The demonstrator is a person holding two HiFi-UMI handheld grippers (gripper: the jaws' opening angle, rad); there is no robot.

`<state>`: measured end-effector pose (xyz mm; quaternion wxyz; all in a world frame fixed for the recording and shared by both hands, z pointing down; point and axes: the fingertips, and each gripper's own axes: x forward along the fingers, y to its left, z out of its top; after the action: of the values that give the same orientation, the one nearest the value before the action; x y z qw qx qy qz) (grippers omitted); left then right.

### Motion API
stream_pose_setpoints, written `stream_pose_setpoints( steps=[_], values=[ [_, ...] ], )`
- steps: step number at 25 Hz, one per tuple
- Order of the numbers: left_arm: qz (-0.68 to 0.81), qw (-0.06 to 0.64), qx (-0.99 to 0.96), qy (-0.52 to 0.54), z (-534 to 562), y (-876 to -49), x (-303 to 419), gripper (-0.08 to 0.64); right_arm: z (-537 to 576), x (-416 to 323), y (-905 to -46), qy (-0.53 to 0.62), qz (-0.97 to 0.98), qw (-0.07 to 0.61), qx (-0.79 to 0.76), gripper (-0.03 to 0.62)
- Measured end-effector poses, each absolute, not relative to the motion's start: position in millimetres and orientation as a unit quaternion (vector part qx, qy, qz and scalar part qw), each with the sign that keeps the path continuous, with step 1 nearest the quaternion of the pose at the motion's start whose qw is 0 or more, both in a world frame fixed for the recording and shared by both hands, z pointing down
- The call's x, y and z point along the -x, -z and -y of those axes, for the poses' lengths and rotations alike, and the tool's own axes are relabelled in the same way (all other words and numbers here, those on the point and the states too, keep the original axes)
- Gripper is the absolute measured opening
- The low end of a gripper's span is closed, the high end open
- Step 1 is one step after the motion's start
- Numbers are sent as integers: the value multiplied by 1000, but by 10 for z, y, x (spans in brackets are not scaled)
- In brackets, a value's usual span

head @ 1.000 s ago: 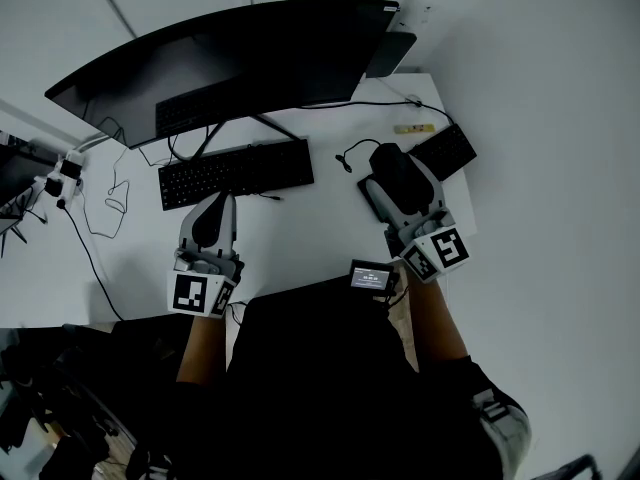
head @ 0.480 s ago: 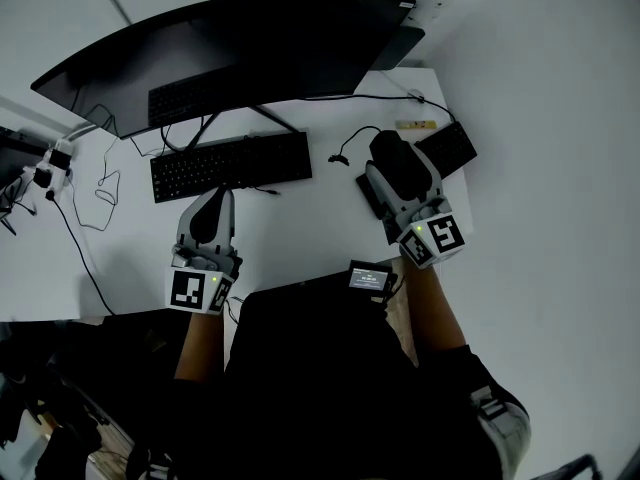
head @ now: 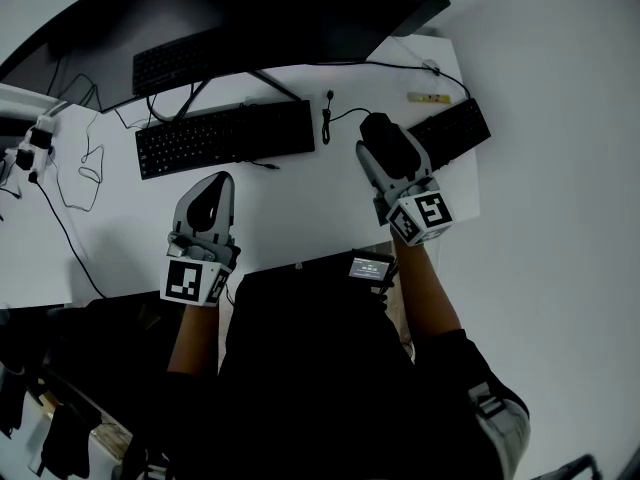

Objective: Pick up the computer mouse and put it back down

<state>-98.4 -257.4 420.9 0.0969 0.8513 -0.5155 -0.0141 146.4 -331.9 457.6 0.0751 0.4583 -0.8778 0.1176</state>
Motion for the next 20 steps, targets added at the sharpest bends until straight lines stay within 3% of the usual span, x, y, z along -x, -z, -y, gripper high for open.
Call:
stream_pose_setpoints(
  steps=[20],
  values=[
    [500, 148, -852, -41, 2494, -4895, 893, -6, 2828, -1317, -6331, -196, 849, 231, -433, 310]
  ],
)
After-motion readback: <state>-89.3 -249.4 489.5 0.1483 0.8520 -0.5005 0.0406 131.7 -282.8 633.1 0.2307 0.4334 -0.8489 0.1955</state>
